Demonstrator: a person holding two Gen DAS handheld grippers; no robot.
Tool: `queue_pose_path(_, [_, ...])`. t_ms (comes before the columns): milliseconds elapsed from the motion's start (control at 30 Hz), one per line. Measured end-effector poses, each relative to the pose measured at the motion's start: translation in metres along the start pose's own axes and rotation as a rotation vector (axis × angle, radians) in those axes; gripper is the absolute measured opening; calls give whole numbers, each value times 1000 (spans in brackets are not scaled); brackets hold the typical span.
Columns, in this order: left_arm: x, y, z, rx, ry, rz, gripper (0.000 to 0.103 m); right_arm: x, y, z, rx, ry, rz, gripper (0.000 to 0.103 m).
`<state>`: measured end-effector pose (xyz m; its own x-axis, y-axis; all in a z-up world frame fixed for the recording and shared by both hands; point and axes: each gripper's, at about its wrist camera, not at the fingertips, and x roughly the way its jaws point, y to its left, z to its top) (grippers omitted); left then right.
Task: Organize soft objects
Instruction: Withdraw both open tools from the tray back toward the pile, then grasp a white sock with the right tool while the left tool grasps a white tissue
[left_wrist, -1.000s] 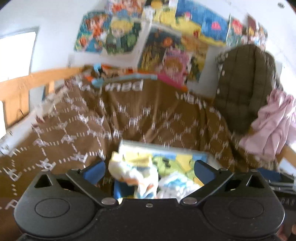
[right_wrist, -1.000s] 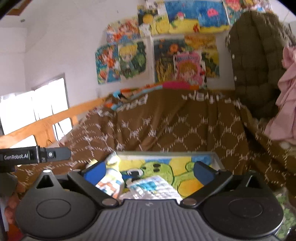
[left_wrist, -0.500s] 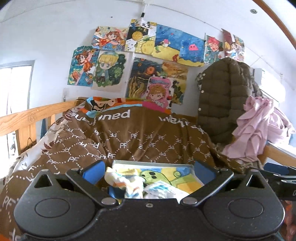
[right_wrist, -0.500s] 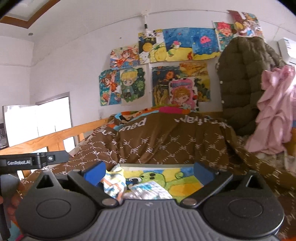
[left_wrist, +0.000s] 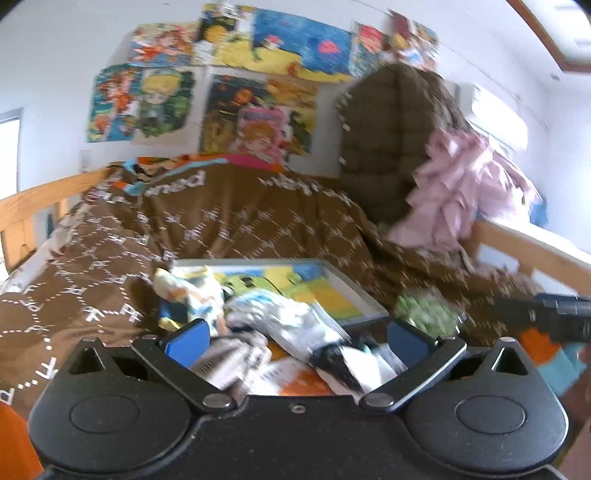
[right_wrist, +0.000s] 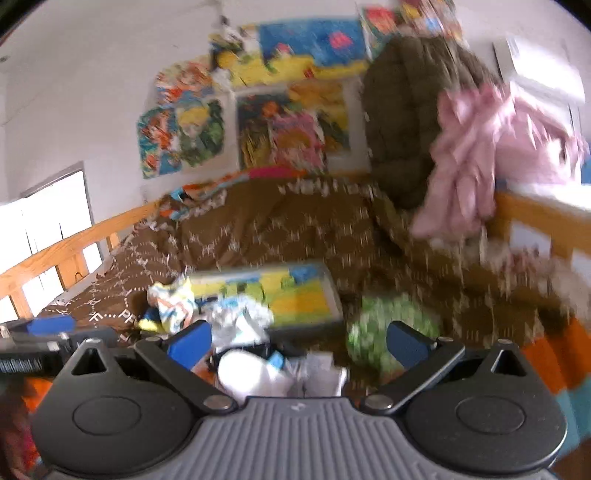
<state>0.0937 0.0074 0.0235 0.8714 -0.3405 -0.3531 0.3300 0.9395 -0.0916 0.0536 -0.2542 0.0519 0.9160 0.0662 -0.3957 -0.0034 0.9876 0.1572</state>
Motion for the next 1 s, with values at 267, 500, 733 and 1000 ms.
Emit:
queue_pose_path(267, [19,-17,-18,101,87,-68,102,21,-10,-8,39,102,-48,103])
queue_pose_path(500, [35,-26,-29,132,149,-106,102,39,-16,-13,82,198,-79,103])
queue_pose_path(733, [56,-36,-39,178,201,-147,102,55,-19,-18,96,268,-83,103])
queue_pose_path(1000, [82,-44,-50,245,228,-181,102,85,-23,-13,80,336,-67,103])
